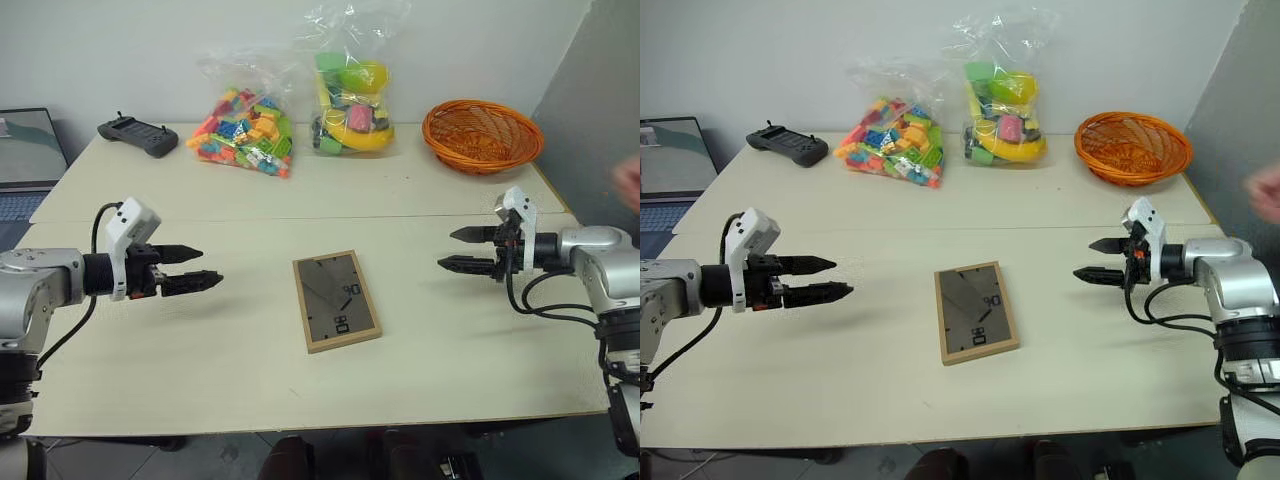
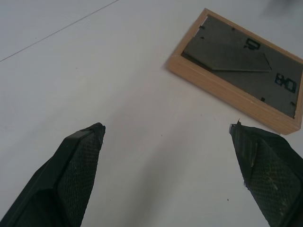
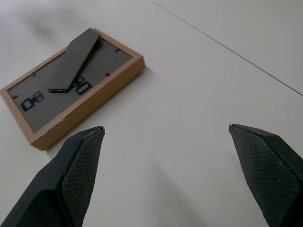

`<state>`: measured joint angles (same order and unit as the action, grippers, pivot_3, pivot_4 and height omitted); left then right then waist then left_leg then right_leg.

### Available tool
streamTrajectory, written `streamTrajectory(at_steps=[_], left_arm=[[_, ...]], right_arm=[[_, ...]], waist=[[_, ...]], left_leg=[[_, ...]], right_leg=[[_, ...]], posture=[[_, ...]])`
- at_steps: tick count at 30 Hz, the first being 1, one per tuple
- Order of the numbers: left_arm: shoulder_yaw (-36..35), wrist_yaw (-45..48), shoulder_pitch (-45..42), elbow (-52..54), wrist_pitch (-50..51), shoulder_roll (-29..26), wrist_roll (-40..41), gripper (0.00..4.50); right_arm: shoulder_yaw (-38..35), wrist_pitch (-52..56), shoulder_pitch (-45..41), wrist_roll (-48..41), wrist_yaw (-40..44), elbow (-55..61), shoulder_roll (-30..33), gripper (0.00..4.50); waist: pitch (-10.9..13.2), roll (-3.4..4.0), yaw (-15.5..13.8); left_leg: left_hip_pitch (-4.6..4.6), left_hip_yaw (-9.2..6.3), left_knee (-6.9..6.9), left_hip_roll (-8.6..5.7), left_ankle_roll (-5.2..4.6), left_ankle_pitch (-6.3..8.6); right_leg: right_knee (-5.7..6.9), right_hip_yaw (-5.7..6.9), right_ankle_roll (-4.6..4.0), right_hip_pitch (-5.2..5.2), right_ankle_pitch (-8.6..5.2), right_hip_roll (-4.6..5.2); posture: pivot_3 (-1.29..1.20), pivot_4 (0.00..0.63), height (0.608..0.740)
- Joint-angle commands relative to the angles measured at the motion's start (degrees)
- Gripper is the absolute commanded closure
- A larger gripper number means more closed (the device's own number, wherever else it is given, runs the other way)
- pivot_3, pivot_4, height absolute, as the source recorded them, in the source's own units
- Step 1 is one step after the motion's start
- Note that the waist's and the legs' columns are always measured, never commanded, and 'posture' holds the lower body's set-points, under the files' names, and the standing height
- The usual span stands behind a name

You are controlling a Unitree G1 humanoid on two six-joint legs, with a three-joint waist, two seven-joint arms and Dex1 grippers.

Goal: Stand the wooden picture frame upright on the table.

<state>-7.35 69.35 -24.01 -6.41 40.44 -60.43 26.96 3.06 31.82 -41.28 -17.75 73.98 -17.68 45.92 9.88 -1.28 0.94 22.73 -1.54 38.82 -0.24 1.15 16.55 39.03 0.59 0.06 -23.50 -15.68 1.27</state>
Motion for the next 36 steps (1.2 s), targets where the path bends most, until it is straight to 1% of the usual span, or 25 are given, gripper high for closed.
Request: streamTrajectory(at_steps=[1, 3, 5, 9, 12, 14, 16, 18, 20, 21, 22, 23, 25, 30, 32, 33, 36], left_arm=[[-0.1, -1.2, -1.9, -0.7, -3.5, 1.1, -1.6, 0.00], [0.1, -3.3, -2.1, -0.7, -3.8, 2.5, -2.2, 0.00], [0.8, -2.9, -1.1, 0.4, -5.1, 2.3, -3.3, 0.00], [0.2, -2.9, -0.6, 0.8, -5.7, 3.3, -2.8, 0.00], [0.0, -2.5, -0.7, 0.6, -5.9, 3.8, -2.2, 0.50], [0.2, -1.1, -0.6, 1.0, -6.3, 3.2, -2.2, 0.95], [0.4, -1.0, -1.2, 0.6, -6.7, 3.4, -2.5, 1.32], [0.5, -1.3, -1.7, 0.1, -7.0, 3.8, -2.7, 1.78], [1.2, -0.4, -1.2, 0.5, -7.5, 3.8, -3.0, 2.17], [1.5, -0.2, -0.8, 0.8, -7.8, 3.9, -3.1, 2.41], [1.7, -0.2, -0.7, 1.0, -8.0, 4.0, -3.2, 2.69], [2.0, -0.6, -0.9, 1.2, -8.0, 4.7, -3.2, 2.84], [3.1, -1.8, -1.2, 1.5, -8.5, 6.4, -3.6, 3.34], [7.3, -3.5, -0.5, 2.7, -11.3, 10.9, -6.3, 4.49], [8.8, -4.5, -0.4, 2.8, -12.4, 12.9, -7.4, 4.50], [9.6, -4.8, -0.4, 2.7, -12.9, 14.0, -7.9, 4.50], [12.7, -5.6, -1.1, 1.2, -15.3, 17.3, -10.4, 4.50]], right_arm=[[-0.3, -1.3, -1.0, 0.4, 0.4, 0.0, 0.4, 0.02], [-0.1, -1.3, -0.3, 0.7, -0.2, 0.7, 0.3, 0.02], [0.1, -1.1, 0.0, 0.8, -0.2, 1.6, 0.4, 0.02], [0.9, -4.5, 0.6, 2.9, -1.6, 0.7, -0.3, 0.02], [1.1, -4.6, 0.5, 3.5, -2.6, 0.9, -1.1, 0.00], [1.4, -4.3, 0.2, 3.1, -1.3, 1.2, -1.1, 0.00], [1.7, -4.7, -0.1, 3.1, -0.7, 0.5, -1.1, 0.39], [1.8, -5.2, -0.2, 3.3, -0.8, -0.1, -1.2, 0.77], [2.3, -5.6, -0.4, 3.7, -1.1, -0.4, -1.7, 1.29], [2.7, -6.2, -0.6, 4.1, -1.3, -0.8, -2.0, 1.50], [3.0, -6.7, -0.8, 4.5, -1.6, -1.2, -2.3, 1.83], [3.4, -7.9, -0.8, 5.2, -2.1, -1.9, -2.7, 2.00], [3.8, -9.7, -0.5, 6.6, -4.0, -2.8, -4.0, 2.57], [5.9, -10.0, 3.2, 7.8, -7.4, 2.0, -8.2, 3.90], [6.8, -10.0, 4.8, 8.5, -8.8, 4.0, -9.7, 4.36], [7.3, -9.8, 5.7, 8.8, -9.7, 5.1, -10.5, 4.44], [8.9, -7.2, 8.6, 8.4, -11.4, 10.5, -12.8, 4.44]], waist=[[0.0, 0.00, 0.0], [0.0, -0.01, -0.1], [0.0, -0.02, -0.1], [0.0, -0.01, -0.1], [0.0, -0.01, -0.1], [0.0, -0.01, -0.1], [0.0, -0.01, 0.0], [0.0, -0.01, 0.0], [0.0, -0.01, -0.1], [0.0, -0.01, 0.0], [0.0, -0.01, 0.0], [0.0, -0.01, 0.0], [0.0, -0.01, 0.0], [0.0, -0.02, 0.0], [0.0, -0.02, -0.1], [0.0, -0.02, -0.1], [0.0, -0.02, -0.3]], left_leg=[[0.00, 0.00, 0.00, 0.00, 0.00, 0.00], [0.00, 0.01, 0.01, 0.00, 0.00, 0.00], [0.02, 0.01, 0.03, 0.00, 0.00, 0.00], [0.06, 0.02, 0.03, 0.01, 0.00, 0.00], [0.06, 0.02, 0.03, 0.01, 0.00, 0.00], [0.07, 0.02, 0.03, 0.01, 0.00, 0.00], [0.07, 0.02, 0.03, 0.00, 0.00, 0.00], [0.08, 0.02, 0.03, 0.00, 0.01, 0.00], [0.08, 0.01, 0.04, 0.00, 0.00, 0.00], [0.07, 0.02, 0.04, 0.00, 0.00, 0.00], [0.07, 0.02, 0.04, 0.00, 0.00, 0.00], [0.07, 0.02, 0.04, 0.00, 0.00, 0.00], [0.06, 0.03, 0.04, 0.00, 0.00, 0.00], [0.08, 0.02, 0.07, 0.00, 0.01, -0.01], [0.09, 0.02, 0.07, 0.00, 0.02, -0.01], [0.09, 0.02, 0.09, 0.00, 0.01, -0.01], [0.10, 0.02, 0.11, -0.01, 0.02, -0.01]], right_leg=[[0.00, 0.00, 0.00, 0.00, 0.00, 0.00], [0.01, 0.00, 0.00, 0.00, 0.00, 0.01], [0.02, -0.02, 0.00, -0.01, 0.00, 0.02], [0.02, -0.03, 0.00, -0.06, 0.00, 0.01], [0.03, -0.02, 0.00, -0.06, 0.00, 0.01], [0.04, -0.02, 0.00, -0.07, 0.00, 0.01], [0.03, -0.02, 0.00, -0.07, 0.00, 0.01], [0.03, -0.02, 0.00, -0.07, 0.00, 0.01], [0.03, -0.01, 0.00, -0.07, 0.00, 0.01], [0.03, -0.02, 0.00, -0.07, 0.00, 0.01], [0.03, -0.02, 0.00, -0.07, 0.00, 0.01], [0.03, -0.02, 0.00, -0.07, 0.00, 0.01], [0.03, -0.02, 0.00, -0.06, 0.00, 0.01], [0.05, -0.02, 0.00, -0.06, 0.00, 0.01], [0.03, -0.03, 0.00, -0.06, 0.00, 0.01], [0.04, -0.03, 0.00, -0.06, 0.00, 0.01], [0.07, -0.04, 0.00, -0.07, 0.01, 0.01]], posture=[[0.00, 0.150, 0.740], [0.00, 0.150, 0.740], [0.00, 0.150, 0.740], [0.00, 0.150, 0.740], [0.00, 0.150, 0.740], [0.00, 0.150, 0.740], [0.00, 0.150, 0.740], [0.00, 0.150, 0.740], [0.00, 0.150, 0.740], [0.00, 0.150, 0.740], [0.00, 0.150, 0.740], [0.00, 0.150, 0.740], [0.00, 0.150, 0.740], [0.00, 0.150, 0.740], [0.00, 0.150, 0.740], [0.00, 0.150, 0.740], [0.00, 0.150, 0.740]])
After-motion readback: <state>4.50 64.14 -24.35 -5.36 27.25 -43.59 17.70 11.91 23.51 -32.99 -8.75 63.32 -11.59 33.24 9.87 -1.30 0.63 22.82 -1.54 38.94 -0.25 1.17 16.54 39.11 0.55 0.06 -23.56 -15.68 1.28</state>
